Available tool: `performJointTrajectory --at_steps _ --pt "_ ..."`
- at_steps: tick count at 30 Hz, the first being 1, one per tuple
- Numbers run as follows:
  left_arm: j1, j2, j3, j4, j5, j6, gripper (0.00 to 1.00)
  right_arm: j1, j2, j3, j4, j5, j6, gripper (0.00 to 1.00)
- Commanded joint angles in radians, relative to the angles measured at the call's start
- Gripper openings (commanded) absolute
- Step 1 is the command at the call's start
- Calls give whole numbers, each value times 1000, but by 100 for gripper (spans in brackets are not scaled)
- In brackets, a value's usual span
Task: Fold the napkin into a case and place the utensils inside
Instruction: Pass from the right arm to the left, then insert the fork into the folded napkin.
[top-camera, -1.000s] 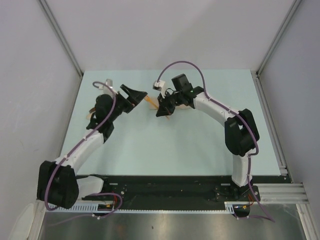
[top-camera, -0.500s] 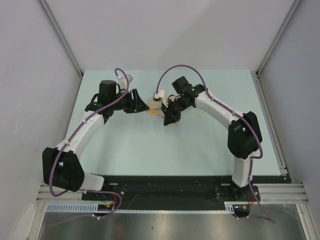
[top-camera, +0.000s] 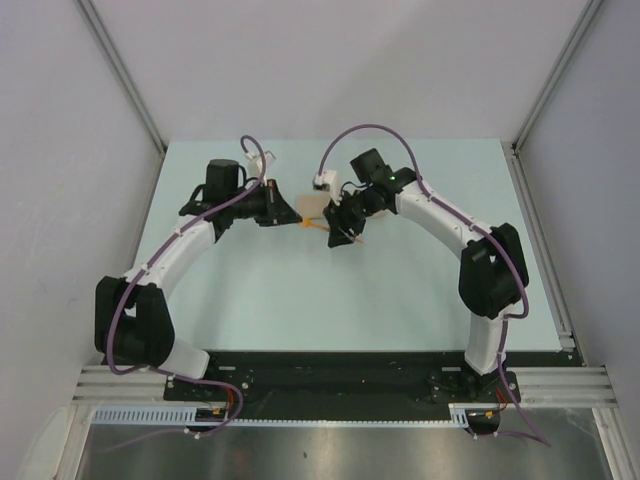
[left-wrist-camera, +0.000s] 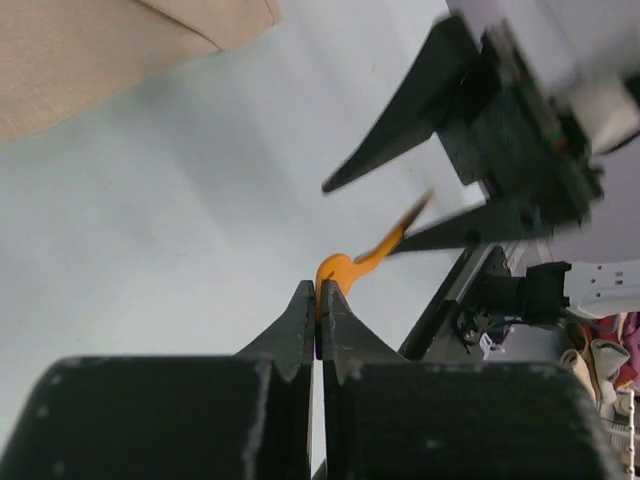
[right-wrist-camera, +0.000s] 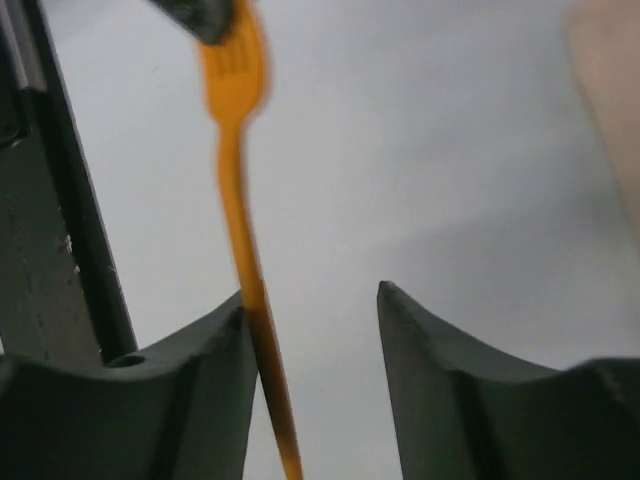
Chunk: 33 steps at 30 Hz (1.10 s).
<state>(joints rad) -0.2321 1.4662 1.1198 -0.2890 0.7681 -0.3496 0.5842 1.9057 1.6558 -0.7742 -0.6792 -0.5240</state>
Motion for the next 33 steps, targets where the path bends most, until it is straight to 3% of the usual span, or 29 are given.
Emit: performJointTrajectory --at_steps 1,4,6,7,8,11,14,22,33 --pt "20 -1 -34 219 -70 -103 0 -151 -111 -79 263 165 422 56" --pt "54 86 -20 286 -49 -156 0 -303 -172 -250 461 173 682 63" --pt "74 176 20 322 -38 -172 0 -400 -165 -332 582 142 763 56" --pt "82 203 31 347 -30 -178 0 -427 -152 -337 592 144 827 50" --pt "100 232 53 356 -21 -186 0 -454 -116 -343 619 138 849 35" --pt "131 342 128 357 -6 -184 0 -530 -13 -341 673 71 906 3" --pt "154 436 181 392 33 -219 0 -566 55 -303 685 66 912 2" --pt "174 580 279 297 -16 -166 0 -578 223 -179 670 75 904 1" --pt "172 651 400 131 -101 -103 0 -566 299 -68 638 116 895 2"
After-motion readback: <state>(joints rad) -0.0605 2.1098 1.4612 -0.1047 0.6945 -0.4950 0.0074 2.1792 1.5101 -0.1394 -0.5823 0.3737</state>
